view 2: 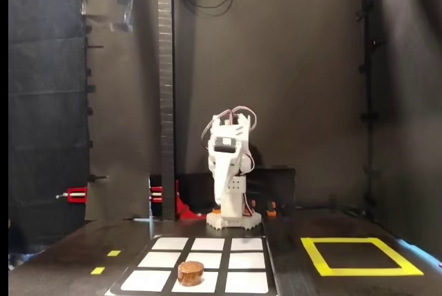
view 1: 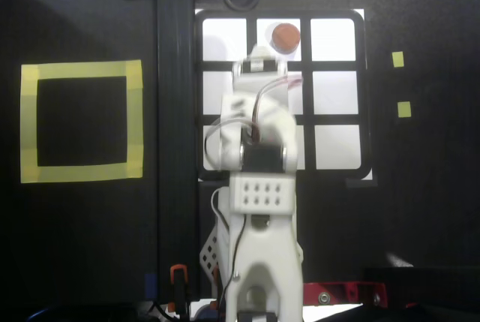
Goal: Pick and place at Grid spot 2
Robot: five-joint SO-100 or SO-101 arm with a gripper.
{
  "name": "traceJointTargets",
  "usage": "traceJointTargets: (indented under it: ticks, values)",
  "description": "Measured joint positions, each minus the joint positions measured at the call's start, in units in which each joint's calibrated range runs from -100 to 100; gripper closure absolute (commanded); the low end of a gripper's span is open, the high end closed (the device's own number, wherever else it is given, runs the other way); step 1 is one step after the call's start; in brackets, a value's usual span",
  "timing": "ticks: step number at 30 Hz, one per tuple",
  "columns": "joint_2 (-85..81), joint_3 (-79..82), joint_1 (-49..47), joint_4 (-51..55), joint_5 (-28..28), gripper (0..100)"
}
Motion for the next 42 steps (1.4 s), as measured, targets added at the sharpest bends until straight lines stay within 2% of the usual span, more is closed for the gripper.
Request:
traceJointTargets:
  ticks: [3,10,19,42]
  values:
    - [-8.7,8.0,-0.1,1.3,0.0,100]
    - [-21.0,13.1,0.0,9.4,0.0,100]
    - [-21.4,19.3,0.2,7.8,0.0,100]
    - [-21.4,19.4,0.2,7.6,0.0,100]
